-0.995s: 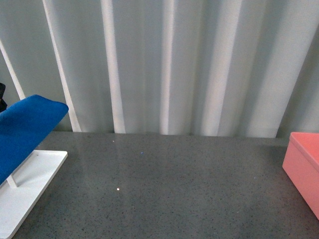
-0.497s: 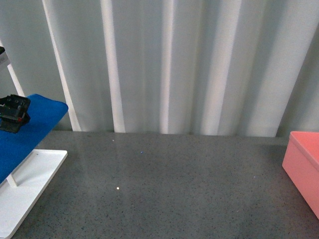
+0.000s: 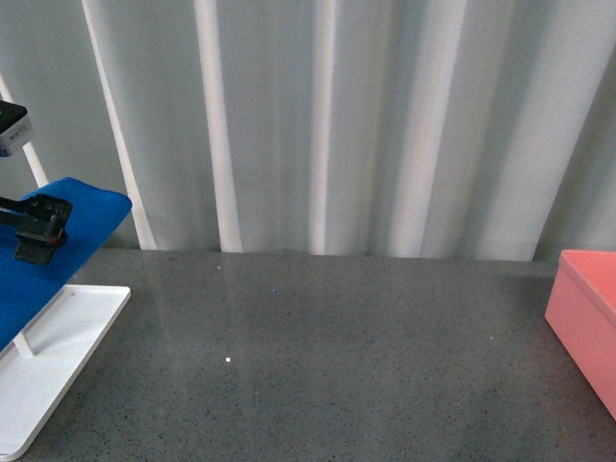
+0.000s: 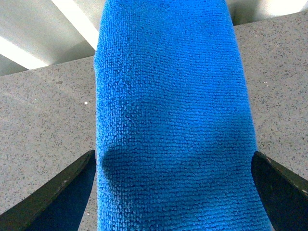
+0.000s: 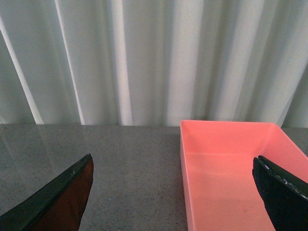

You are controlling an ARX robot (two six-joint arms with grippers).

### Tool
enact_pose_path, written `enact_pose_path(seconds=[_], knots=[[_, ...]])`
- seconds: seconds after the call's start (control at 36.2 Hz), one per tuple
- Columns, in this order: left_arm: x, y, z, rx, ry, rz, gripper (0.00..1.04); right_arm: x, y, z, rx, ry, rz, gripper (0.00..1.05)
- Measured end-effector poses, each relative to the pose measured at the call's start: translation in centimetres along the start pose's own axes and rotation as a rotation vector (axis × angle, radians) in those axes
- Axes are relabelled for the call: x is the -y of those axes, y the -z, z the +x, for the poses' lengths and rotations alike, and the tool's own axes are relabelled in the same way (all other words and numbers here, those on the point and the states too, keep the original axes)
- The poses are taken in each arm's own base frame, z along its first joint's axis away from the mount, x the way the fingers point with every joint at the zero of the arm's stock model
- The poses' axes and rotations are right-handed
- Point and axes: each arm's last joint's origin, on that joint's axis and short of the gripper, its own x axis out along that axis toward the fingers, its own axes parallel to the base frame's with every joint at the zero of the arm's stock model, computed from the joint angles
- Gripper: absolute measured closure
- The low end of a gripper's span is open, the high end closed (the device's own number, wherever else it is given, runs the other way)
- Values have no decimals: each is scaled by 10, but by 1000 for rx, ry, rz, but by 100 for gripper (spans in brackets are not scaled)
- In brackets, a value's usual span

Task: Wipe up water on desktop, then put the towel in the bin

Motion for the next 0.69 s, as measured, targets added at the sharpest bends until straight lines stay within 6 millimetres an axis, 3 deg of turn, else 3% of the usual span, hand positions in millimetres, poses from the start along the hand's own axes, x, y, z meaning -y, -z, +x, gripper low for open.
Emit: enact_pose_path(seconds=[0.41,0.69], knots=[[6,17,8,-41,2,-4,7,0,0,0,0,0,0,7],[5,20,8,-43,-15,-9,54,0,0,0,0,0,0,7]])
